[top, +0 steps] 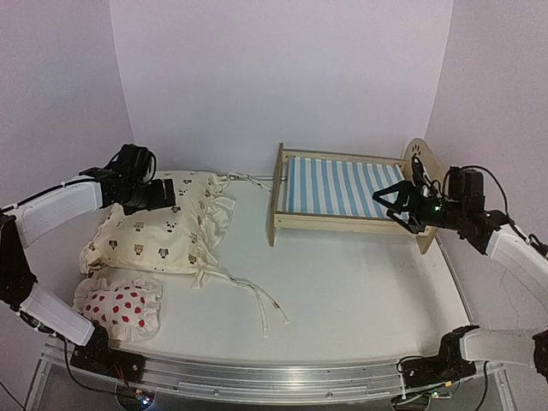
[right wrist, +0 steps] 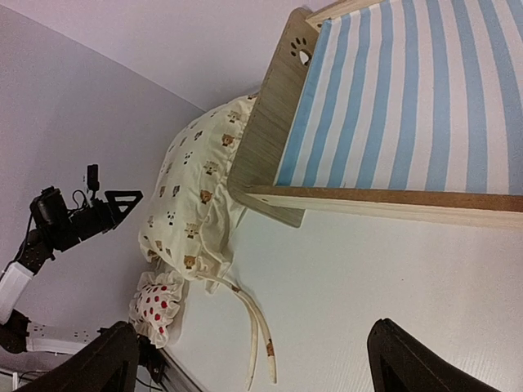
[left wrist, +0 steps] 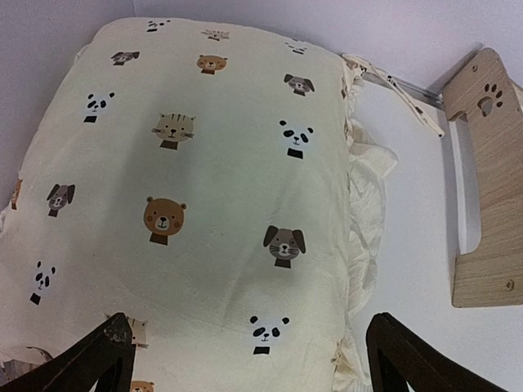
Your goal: Set up the pet bed
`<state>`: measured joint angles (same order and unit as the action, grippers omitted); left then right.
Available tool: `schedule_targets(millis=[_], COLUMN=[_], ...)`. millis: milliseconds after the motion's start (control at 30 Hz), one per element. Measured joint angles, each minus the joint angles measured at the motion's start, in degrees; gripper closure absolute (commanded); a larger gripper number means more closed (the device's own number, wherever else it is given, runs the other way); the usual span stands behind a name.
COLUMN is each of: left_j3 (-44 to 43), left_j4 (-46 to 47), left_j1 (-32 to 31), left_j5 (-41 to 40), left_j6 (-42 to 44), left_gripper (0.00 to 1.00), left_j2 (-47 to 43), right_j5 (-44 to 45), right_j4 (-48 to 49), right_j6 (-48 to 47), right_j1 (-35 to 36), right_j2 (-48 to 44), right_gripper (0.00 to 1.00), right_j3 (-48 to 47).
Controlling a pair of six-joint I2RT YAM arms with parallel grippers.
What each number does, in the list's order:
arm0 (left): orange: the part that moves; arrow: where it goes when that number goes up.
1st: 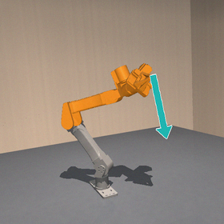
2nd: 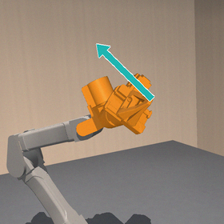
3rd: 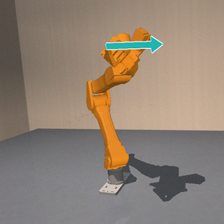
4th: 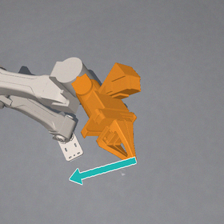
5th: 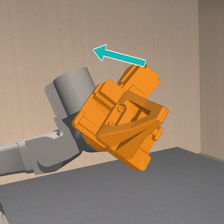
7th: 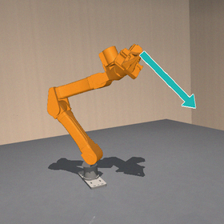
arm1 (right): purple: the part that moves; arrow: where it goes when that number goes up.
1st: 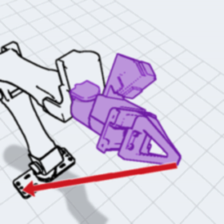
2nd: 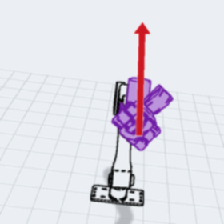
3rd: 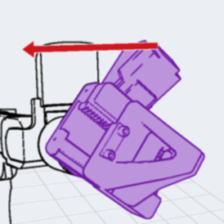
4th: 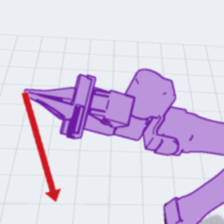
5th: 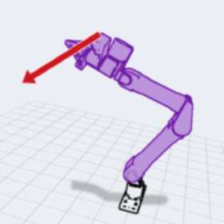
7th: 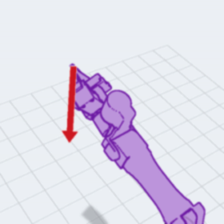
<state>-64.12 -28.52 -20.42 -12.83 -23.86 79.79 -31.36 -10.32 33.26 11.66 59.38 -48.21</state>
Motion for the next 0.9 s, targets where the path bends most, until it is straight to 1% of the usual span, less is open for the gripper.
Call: schedule_targets(millis=[133, 233, 333, 433, 533, 633, 767, 800, 833, 900], left_j3=[-3.07, -5.1, -7.52, -9.01, -9.38, -9.38, -9.38, -9.38, -9.38, -9.38], left_j4=[-1.62, -3.74, -5.72, -6.46, -6.53, -6.04, -4.43, -3.97, -3.65, -2.76], left_j1=[-0.22, -0.28, 0.11, 1.56, 3.79, 5.68, 6.19, 6.2, 6.23, 6.25], left_j5=[-1.84, -5.44, -8.89, -9.71, -8.73, -5.81, -2.47, -2.02, -1.62, -1.01], left_j6=[0.1, 0.06, 0.07, 0.07, 0.15, 0.77, 1.6, 1.62, 1.63, 1.64], left_gripper=[0.0, 0.0, 0.0, 0.0, 0.0, 0.01, 0.02, 0.06, 0.13, 0.35], left_j2=[4.29, 6.88, 9.46, 11.78, 14.11, 16.41, 20.18, 21.15, 22.12, 23.97], right_j5=[3.24, 4.92, 5.66, 5.52, 4.71, 3.47, 2.0, 1.72, 1.46, 1.07], right_j4=[0.59, 0.59, 0.48, 0.44, 0.48, 0.48, 0.46, 0.46, 0.46, 0.45], right_j6=[0.72, 0.83, 0.67, 0.37, 0.21, 0.2, 0.21, 0.21, 0.21, 0.21], right_j1=[0.0, 0.0, 0.0, 0.0, 0.0, 0.0, 0.0, 0.0, 0.0, 0.0], right_j2=[-1.62, -2.49, -2.99, -3.04, -3.0, -2.35, -1.34, -1.26, -1.24, -1.25], right_gripper=[0.02, 0.02, 0.02, 0.02, 0.02, 0.02, 0.02, 0.02, 0.02, 0.02], right_j3=[2.76, 4.48, 5.42, 5.62, 5.62, 5.62, 5.62, 5.62, 5.62, 5.62])
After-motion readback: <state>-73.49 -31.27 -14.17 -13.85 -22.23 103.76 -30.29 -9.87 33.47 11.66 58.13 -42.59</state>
